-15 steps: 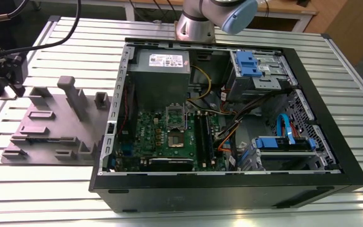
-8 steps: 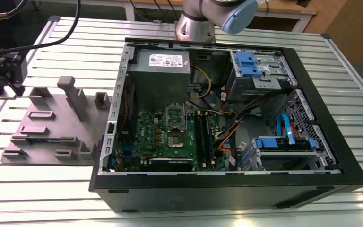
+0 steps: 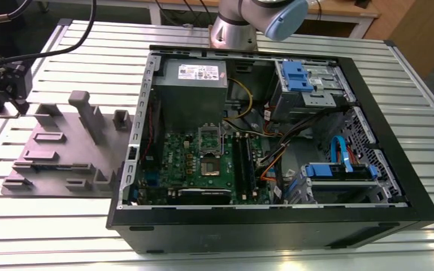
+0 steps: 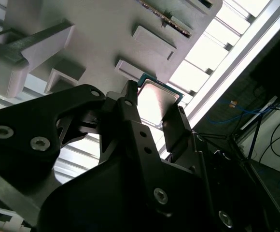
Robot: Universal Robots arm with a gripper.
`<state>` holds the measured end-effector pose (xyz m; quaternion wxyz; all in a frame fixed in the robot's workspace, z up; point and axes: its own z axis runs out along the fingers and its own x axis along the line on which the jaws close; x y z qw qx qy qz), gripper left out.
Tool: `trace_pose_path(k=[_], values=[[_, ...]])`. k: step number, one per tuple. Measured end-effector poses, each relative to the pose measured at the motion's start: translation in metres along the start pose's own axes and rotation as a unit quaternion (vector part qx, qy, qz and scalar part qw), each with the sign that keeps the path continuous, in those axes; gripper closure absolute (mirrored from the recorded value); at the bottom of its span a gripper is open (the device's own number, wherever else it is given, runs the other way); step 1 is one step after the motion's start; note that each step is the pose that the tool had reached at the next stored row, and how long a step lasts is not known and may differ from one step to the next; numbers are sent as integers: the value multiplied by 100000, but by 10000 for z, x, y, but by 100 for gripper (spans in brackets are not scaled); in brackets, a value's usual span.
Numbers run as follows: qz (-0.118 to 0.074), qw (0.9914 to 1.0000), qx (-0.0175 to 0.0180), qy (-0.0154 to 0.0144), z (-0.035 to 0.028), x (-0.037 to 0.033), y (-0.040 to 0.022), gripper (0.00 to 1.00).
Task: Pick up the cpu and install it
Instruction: 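Pick up the cpu and move it towards the insertion slot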
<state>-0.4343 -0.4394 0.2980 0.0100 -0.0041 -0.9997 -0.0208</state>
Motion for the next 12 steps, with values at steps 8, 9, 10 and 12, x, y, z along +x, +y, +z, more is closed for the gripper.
trace_pose_path(k=[8, 9, 10, 12], values=[[-2, 100000, -5, -6, -21, 0, 1, 55], [-1, 100000, -4, -6, -23, 0, 1, 55], [-2, 100000, 1, -3, -25, 0, 1, 55], [-2, 100000, 2, -1, -29, 0, 1, 55]])
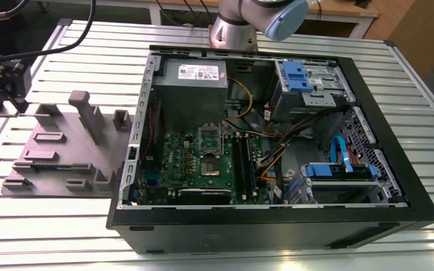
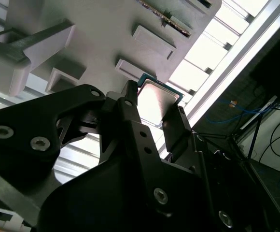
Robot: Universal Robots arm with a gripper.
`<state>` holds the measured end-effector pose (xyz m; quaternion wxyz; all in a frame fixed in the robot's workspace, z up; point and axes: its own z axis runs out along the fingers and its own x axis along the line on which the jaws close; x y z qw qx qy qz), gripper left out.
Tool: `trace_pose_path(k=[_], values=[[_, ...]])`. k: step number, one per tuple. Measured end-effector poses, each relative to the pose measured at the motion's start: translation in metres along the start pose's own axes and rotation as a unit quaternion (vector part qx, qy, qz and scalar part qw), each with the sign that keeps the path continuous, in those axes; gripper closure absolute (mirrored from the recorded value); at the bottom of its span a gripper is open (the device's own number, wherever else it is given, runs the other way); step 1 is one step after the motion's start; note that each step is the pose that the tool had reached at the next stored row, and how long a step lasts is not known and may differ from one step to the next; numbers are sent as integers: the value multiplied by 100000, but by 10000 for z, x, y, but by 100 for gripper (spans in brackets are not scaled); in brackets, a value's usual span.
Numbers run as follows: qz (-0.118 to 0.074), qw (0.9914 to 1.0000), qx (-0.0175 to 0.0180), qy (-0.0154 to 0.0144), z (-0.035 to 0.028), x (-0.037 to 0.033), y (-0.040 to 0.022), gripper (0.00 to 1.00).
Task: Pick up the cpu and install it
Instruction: 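Pick up the cpu and move it towards the insertion slot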
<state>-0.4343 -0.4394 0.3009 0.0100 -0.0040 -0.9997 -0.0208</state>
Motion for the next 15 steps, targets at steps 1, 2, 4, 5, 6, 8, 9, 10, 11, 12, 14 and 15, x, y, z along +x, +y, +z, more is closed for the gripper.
trace_pose_path(k=[1, 2, 4, 5, 6, 8, 9, 10, 11, 12, 14, 15], values=[[0, 100000, -2, 1, -1, 0, 0, 55], [-2, 100000, -3, 0, -3, 0, 0, 55], [1, 100000, -1, 2, -7, 0, 0, 55], [-1, 100000, -3, -3, -10, 0, 0, 55], [0, 100000, -2, 1, -14, 0, 1, 55], [0, 100000, 0, 0, -17, 1, 1, 55], [2, 100000, 1, 4, -19, 1, 1, 55], [0, 100000, -1, 0, -20, 1, 1, 55], [1, 100000, -3, -1, -40, 1, 2, 55], [-1, 100000, -1, 1, -62, 1, 3, 55], [-1, 100000, -3, -1, -65, 1, 3, 55], [1, 100000, -1, 1, -67, 2, 3, 55]])
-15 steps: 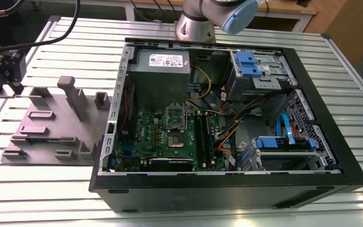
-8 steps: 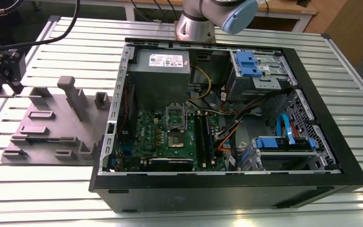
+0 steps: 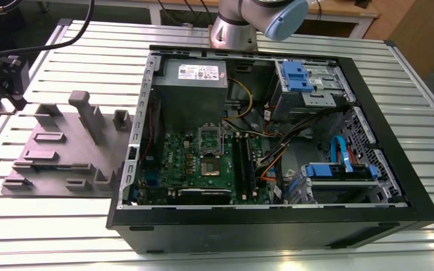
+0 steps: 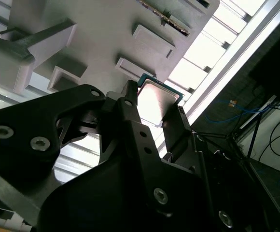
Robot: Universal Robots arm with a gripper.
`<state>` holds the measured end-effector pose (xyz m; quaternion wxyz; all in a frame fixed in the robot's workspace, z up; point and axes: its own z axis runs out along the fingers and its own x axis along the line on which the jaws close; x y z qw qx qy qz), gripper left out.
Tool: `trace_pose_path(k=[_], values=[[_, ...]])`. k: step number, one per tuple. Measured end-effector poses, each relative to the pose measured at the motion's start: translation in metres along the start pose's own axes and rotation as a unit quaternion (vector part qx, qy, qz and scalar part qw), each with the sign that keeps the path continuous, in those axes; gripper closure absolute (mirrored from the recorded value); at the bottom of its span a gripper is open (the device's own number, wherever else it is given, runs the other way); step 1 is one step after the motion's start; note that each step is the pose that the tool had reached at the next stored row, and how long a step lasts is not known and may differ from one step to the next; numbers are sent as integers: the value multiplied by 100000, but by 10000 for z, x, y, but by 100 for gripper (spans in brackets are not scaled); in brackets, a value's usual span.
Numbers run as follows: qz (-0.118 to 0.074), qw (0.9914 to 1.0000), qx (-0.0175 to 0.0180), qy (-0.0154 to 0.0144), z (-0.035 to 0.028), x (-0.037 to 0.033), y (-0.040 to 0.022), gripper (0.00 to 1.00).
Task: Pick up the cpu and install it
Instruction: 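Pick up the cpu and move it towards the insertion slot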
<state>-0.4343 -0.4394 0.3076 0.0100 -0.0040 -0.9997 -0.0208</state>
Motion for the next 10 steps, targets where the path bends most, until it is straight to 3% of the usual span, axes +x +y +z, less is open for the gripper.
trace_pose_path(k=[10], values=[[-3, 100000, -1, 0, -17, 0, 1, 55]])
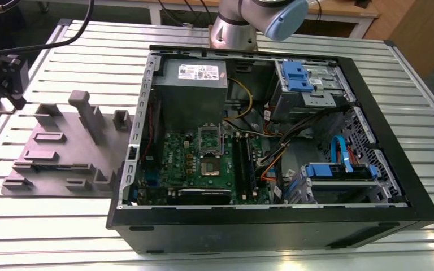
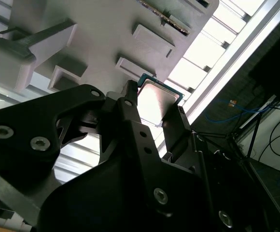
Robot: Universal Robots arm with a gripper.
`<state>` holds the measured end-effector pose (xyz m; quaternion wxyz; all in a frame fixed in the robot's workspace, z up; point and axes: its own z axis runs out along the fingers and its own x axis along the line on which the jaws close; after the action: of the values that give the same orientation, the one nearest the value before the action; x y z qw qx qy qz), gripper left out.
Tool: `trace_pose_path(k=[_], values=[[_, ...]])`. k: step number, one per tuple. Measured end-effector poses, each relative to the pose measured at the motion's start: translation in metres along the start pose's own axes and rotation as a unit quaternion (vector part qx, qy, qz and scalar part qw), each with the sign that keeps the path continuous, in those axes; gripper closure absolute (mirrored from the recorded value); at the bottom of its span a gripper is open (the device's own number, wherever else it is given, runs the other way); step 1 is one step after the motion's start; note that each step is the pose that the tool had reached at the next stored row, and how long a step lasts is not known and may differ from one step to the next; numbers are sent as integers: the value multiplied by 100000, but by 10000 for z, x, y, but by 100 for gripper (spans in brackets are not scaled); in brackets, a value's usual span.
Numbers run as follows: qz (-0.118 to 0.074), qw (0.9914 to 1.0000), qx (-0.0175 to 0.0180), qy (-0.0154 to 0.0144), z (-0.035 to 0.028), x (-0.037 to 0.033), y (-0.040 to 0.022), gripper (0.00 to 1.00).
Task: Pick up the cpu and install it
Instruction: 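Pick up the cpu and move it towards the insertion slot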
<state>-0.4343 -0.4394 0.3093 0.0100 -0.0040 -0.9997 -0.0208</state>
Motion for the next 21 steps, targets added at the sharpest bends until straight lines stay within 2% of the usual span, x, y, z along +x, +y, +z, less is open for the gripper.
trace_pose_path(k=[5, 7, 15, 21], values=[[3, 100000, -1, 0, -9, 0, 1, 55], [0, 100000, 0, -3, -37, 1, 2, 55], [3, 100000, -2, -1, -52, 1, 2, 55], [7, 100000, -1, 0, -96, 2, 4, 55]])
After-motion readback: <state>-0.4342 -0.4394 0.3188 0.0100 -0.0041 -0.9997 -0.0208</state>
